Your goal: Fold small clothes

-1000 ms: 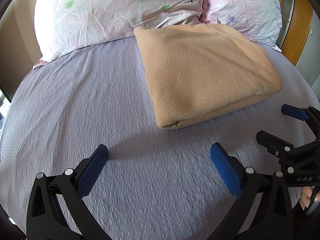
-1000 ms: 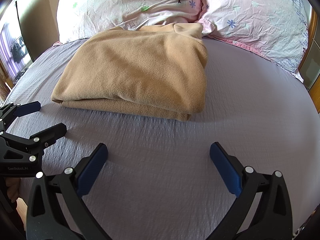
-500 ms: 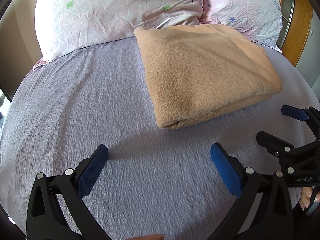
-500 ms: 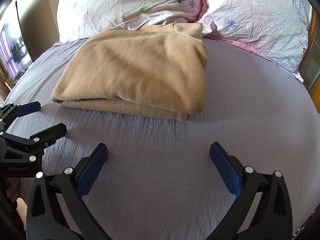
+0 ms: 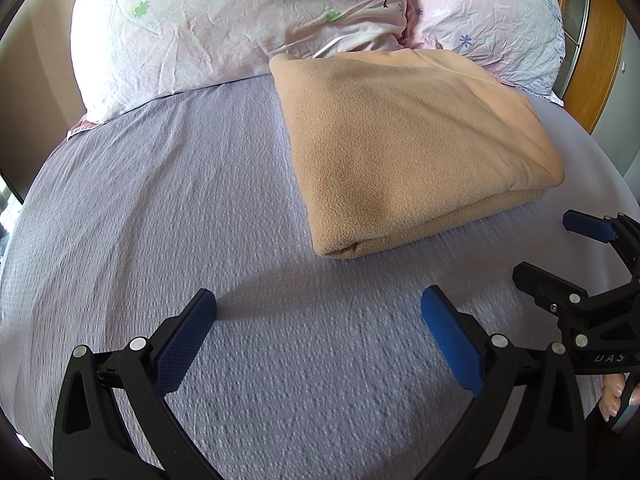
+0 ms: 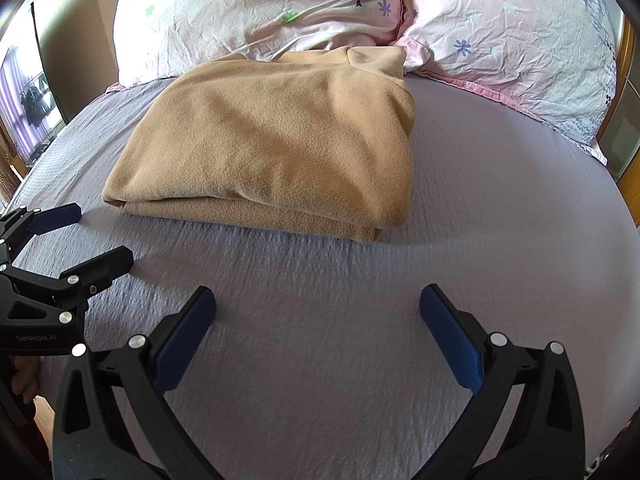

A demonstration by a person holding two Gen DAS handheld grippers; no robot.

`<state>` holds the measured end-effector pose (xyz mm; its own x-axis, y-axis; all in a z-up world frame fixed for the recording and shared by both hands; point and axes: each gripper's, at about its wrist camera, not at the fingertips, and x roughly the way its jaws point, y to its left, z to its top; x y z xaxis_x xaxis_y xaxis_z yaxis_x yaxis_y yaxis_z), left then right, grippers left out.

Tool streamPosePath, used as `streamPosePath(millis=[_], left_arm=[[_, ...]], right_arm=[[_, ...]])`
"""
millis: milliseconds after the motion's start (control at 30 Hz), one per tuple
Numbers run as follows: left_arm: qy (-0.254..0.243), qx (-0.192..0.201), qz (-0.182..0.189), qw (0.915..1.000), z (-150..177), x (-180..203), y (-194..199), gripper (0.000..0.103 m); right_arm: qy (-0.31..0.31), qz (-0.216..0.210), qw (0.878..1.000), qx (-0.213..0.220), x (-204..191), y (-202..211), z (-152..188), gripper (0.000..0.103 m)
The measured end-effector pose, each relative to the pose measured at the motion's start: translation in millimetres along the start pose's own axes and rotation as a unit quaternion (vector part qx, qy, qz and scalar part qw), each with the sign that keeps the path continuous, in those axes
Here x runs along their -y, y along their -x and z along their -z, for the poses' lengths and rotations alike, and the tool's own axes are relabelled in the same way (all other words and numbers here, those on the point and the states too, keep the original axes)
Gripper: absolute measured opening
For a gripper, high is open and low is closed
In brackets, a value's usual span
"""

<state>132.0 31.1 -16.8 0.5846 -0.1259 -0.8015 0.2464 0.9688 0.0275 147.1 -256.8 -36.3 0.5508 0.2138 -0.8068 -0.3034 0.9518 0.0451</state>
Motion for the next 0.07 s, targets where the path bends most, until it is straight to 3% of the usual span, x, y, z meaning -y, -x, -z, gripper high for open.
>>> streamPosePath(millis=[67], left_arm=[[0.000,0.000,0.000,1.0000,-0.2,0.0,0.0,0.102]], right_arm=[[0.000,0.000,1.000,0.000,0.0,0.0,0.0,0.101]])
